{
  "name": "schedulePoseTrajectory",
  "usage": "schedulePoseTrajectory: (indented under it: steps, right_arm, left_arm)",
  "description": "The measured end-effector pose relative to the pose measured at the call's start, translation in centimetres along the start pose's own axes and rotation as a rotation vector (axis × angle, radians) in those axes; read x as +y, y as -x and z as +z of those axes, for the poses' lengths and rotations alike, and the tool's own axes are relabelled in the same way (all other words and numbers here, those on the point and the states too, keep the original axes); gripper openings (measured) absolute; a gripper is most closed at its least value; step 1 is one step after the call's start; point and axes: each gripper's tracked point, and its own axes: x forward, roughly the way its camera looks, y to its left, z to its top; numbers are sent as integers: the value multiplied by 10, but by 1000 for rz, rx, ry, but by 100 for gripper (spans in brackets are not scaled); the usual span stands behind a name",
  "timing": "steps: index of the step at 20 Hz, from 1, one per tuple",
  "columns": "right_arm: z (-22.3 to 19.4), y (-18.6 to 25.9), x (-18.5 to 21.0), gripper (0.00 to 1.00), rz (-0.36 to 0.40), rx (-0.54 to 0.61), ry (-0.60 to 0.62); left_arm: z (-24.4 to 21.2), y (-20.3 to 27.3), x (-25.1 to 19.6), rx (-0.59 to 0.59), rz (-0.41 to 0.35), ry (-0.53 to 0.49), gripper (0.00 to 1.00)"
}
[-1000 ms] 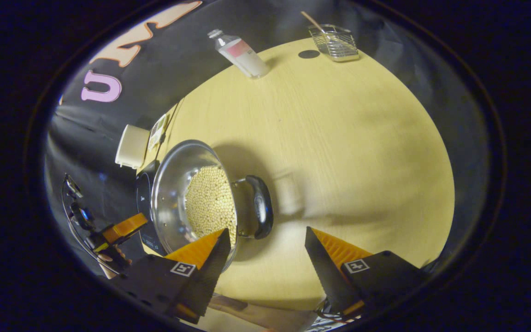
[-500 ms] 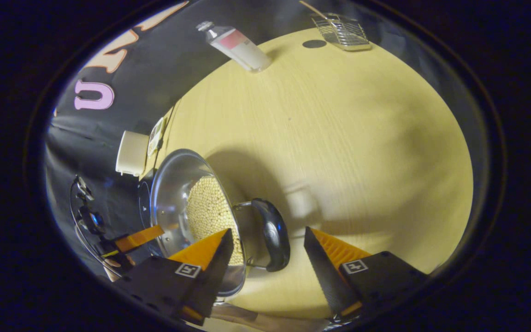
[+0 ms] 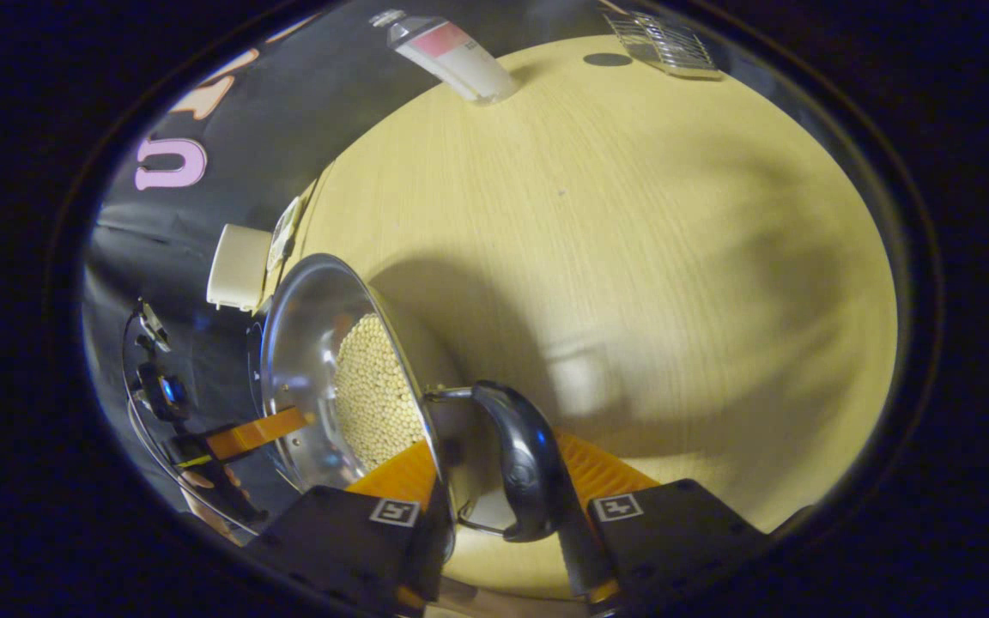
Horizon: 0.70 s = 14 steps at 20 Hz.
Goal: First push the handle of the pot to place it horizontally, then grasp the pot with both hands and set it on the induction cooktop.
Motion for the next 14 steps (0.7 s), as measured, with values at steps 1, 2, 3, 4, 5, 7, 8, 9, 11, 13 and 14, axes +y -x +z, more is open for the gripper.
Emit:
schedulePoseTrajectory:
  steps: [1, 2, 3, 4, 5, 7, 8, 9, 11, 13, 14]
  right_arm:
    - [1, 1, -2, 58, -11, 2, -3]
    - [3, 3, -2, 58, -4, 0, -12]
    - [4, 2, 0, 57, -2, 0, -20]
    - [2, -1, -2, 57, -4, -7, -24]
    - [2, 0, -2, 57, -8, -15, -23]
    - [4, 2, -2, 50, -21, -30, -17]
    - [2, 2, -3, 48, -24, -30, -22]
    - [1, 4, -3, 48, -27, -32, -28]
    - [-4, 11, -5, 48, -34, -44, -39]
    - [-10, 18, -5, 48, -36, -58, -64]
    - [-15, 21, -5, 48, -35, -65, -72]
  left_arm:
    - [-1, -1, 3, 16, 11, -14, 76]
    - [-1, 0, 3, 18, 12, -22, 66]
    - [1, -1, 2, 14, 14, -19, 66]
    - [1, -1, 3, 15, 16, -15, 64]
    - [0, 0, 3, 11, 17, -11, 64]
    - [-1, 0, 2, 12, 21, 0, 62]
    - [-2, 1, 2, 17, 26, -4, 61]
    - [-3, 2, 0, 21, 29, -16, 63]
    - [-5, 8, -3, 27, 32, -58, 63]
    - [-9, 17, -4, 28, 29, -97, 60]
    - [-9, 19, -4, 27, 23, -108, 60]
